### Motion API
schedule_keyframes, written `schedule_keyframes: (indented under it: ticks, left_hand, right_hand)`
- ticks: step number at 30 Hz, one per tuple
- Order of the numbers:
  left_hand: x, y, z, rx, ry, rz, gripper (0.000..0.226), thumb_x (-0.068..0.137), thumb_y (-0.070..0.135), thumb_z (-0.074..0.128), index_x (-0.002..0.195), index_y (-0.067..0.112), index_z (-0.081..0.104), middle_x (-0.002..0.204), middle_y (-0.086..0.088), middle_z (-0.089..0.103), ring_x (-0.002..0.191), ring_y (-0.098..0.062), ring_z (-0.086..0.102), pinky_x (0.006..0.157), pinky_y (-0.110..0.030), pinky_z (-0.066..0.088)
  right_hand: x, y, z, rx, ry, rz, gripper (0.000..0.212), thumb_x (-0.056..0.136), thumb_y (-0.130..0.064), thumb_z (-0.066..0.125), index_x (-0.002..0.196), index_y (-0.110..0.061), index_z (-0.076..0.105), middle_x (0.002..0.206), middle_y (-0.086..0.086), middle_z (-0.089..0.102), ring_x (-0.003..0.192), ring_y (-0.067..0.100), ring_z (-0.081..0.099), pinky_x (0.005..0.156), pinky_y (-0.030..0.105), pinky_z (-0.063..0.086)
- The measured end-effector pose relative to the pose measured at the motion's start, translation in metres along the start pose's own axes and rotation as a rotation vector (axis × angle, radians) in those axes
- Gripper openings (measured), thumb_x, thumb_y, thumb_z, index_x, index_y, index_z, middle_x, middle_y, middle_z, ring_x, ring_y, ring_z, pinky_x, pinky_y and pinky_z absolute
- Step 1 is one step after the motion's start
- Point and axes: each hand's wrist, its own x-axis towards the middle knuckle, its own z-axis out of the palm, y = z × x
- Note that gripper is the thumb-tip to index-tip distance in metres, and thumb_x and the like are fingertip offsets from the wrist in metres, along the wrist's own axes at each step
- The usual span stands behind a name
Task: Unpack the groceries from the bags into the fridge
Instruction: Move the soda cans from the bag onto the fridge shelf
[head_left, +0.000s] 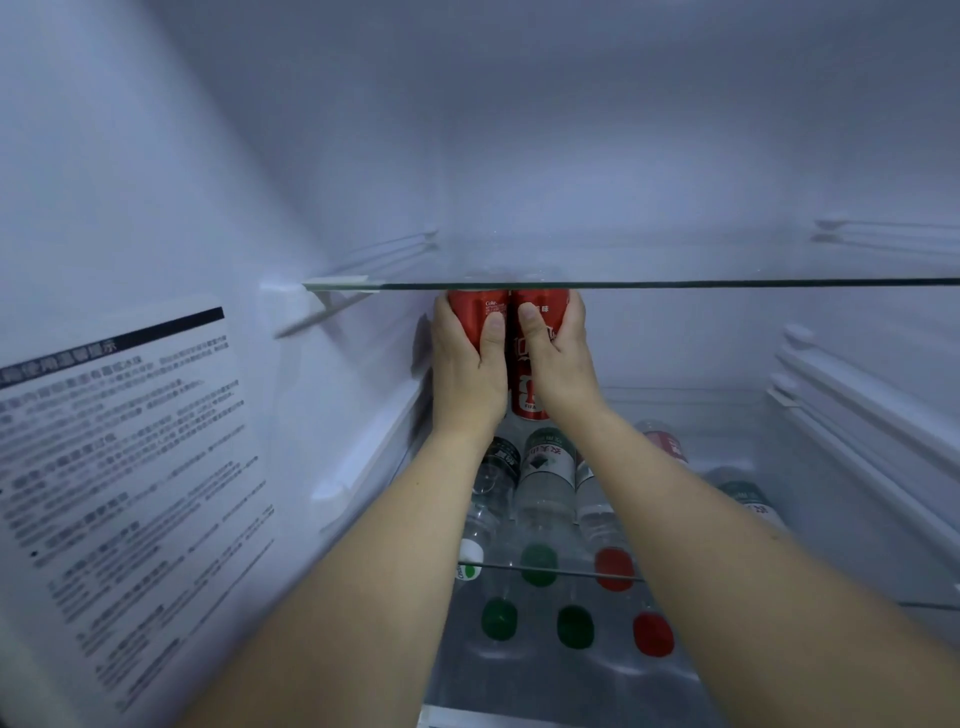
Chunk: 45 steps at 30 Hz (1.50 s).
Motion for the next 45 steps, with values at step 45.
schedule_keyframes:
  ticks: [45]
  left_hand:
    - [-0.009,0.010,-0.005,0.064,-0.062,-0.265,0.067,0.090,0.054,0.053,0.143,0.022,0.028,0.131,0.005,0.053,0.114,-0.013,0.055,0.099,-0.039,0.050]
  right_hand:
    - [-0.013,-0.012,-0.013,-0.004,-0.116,0.266,0.112,0.075,-0.075,0.059,0.154,-0.030,-0.008,0.164,0.001,0.004,0.149,0.019,0.015,0.118,0.050,0.025]
